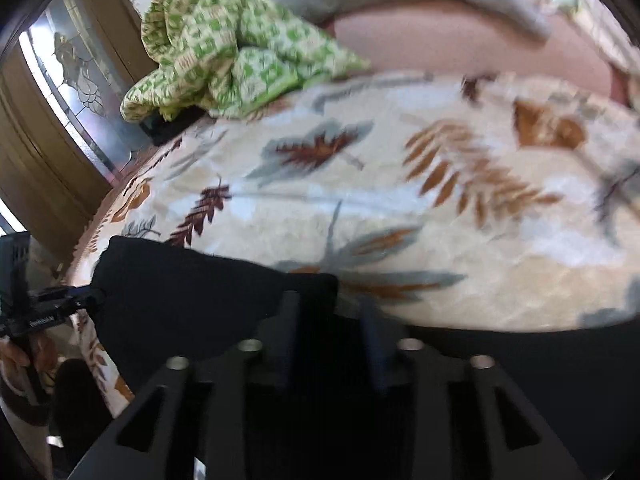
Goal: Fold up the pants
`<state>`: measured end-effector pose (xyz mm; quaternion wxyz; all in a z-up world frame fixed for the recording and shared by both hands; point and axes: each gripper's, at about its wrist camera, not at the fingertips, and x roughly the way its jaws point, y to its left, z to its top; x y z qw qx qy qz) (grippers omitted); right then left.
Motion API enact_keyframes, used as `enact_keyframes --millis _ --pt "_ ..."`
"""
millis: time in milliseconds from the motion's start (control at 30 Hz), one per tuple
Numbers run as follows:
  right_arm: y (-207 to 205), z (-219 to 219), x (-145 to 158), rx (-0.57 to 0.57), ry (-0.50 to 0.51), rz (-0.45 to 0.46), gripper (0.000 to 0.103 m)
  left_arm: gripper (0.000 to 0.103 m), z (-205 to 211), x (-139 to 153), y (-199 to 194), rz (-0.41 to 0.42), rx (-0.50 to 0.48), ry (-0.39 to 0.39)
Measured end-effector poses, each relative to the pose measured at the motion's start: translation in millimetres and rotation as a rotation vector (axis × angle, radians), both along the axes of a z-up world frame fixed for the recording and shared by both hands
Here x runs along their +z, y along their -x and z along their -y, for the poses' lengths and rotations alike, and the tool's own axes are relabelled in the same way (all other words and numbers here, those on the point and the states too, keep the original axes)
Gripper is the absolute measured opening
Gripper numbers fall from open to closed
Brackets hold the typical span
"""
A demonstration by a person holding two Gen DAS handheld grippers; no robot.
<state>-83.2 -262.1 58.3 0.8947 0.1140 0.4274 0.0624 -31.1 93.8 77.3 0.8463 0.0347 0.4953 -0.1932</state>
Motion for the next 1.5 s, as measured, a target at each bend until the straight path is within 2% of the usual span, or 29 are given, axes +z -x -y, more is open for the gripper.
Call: enact_keyframes --millis 33,67,133,233,333,433,500,567,600,667,767,867,933,1067,1167,1267,1367,1467,1500 --pt "7.6 -2.5 7.4 0.020 0.009 0.031 0.047 0.069 -5.5 4.8 -1.3 0.021 0.021 0.006" --pt "15.7 -7.6 15.3 0.061 0.005 0.060 0.052 0.083 -11.4 8.5 -2.9 0.043 0.046 0.022" --pt "29.2 -25.3 25.7 0.160 -0.017 0.098 0.061 0.083 -19.5 8.8 -10.1 0.044 0.075 0.075" --pt "44.5 -75.4 25.2 0.345 -0.034 0.129 0.068 0.083 -20.9 -5.4 -24.0 -0.040 0.068 0.139" --pt "53.1 -130.2 9.8 0.489 0.069 0.146 0.072 0.083 -20.6 -25.6 -33.8 -0.120 0.106 0.148" --pt "59.0 -169.9 -15.1 0.583 0.224 0.152 0.072 0.083 -18.0 -35.0 -33.2 -0.181 0.100 0.242" --pt "64.8 -186.6 -29.2 0.641 0.323 0.159 0.073 0.083 -9.2 -35.8 -29.6 -0.221 0.050 0.318" --pt "69.8 -197.3 -36.6 0.645 0.437 0.211 0.073 0.083 1.1 -31.7 -25.7 -0.205 0.021 0.310" --pt "68.2 -202.6 -39.4 0.594 0.536 0.253 0.073 0.083 5.2 -29.2 -24.7 -0.196 0.009 0.296" --pt "59.9 -206.4 -36.5 0.536 0.573 0.301 0.072 0.083 9.7 -22.8 -24.4 -0.205 -0.008 0.317" --pt "45.9 -206.4 -18.4 0.456 0.479 0.335 0.071 0.083 5.8 2.2 -20.4 -0.160 -0.022 0.349" --pt "49.0 -189.0 13.1 0.386 0.303 0.420 0.074 0.083 -4.1 30.1 -12.7 -0.095 -0.038 0.372" --pt "49.8 -180.9 26.3 0.362 0.264 0.449 0.079 0.083 -7.3 42.9 -8.3 -0.044 -0.025 0.324" --pt "51.8 -172.4 28.5 0.379 0.263 0.387 0.080 0.083 0.5 41.2 -0.2 0.005 -0.023 0.198" --pt "63.0 -148.6 16.8 0.329 0.266 0.322 0.080 0.084 20.7 24.8 7.2 0.013 -0.036 0.116" --pt "65.4 -113.0 3.6 0.223 0.251 0.242 0.079 0.083 46.4 3.9 16.3 0.026 -0.038 0.028" --pt "60.9 -77.7 -3.6 0.115 0.212 0.195 0.079 0.084 67.2 -10.4 25.1 0.046 -0.059 -0.010" --pt "52.1 -65.2 -15.0 0.119 0.189 0.127 0.079 0.084 79.3 -32.2 32.2 0.040 -0.035 -0.105" --pt "49.8 -64.7 -23.6 0.123 0.188 0.072 0.079 0.084 80.6 -37.5 35.6 0.055 -0.033 -0.128"
